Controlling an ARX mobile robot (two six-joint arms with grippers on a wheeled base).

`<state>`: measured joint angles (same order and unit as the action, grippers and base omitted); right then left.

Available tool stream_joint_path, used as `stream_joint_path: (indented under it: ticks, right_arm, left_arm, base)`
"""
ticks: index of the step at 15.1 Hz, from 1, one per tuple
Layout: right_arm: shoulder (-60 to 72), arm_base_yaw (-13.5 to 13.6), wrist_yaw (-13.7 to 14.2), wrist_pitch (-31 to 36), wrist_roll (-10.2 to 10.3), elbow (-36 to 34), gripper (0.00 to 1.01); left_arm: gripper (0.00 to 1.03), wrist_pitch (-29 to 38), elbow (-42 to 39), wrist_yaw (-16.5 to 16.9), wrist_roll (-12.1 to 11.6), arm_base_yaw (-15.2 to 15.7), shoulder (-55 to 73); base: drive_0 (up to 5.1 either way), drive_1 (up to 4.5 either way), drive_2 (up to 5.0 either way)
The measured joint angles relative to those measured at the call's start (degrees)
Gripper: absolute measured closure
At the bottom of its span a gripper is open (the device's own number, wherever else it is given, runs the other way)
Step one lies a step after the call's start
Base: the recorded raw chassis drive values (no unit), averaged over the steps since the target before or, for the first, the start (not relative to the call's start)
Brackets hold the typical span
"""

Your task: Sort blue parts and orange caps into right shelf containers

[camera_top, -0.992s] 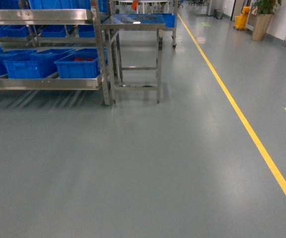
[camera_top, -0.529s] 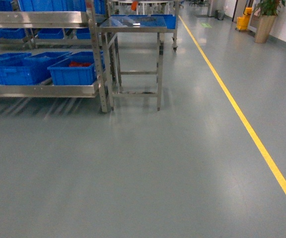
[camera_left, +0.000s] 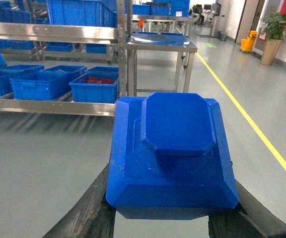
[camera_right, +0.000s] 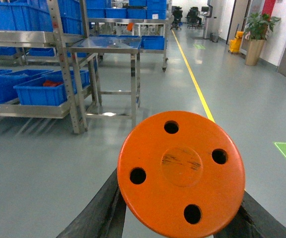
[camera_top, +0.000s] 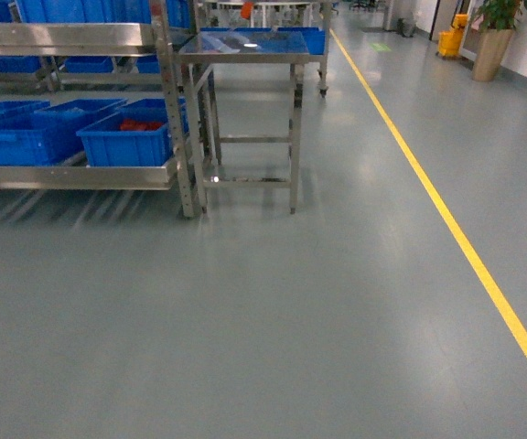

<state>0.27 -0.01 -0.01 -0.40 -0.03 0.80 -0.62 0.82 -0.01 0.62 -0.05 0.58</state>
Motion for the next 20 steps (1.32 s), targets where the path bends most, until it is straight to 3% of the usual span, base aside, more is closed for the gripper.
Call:
stream_joint_path:
  ticks: [20]
  right_arm:
    - [0.0, 0.0, 0.0, 0.02, 0.0, 0.0, 0.59]
  left_arm:
    - [0.6, 0.24, 0.0, -0.04, 0.0, 0.0, 0.0]
  base:
    - [0.0, 4.27, -4.2]
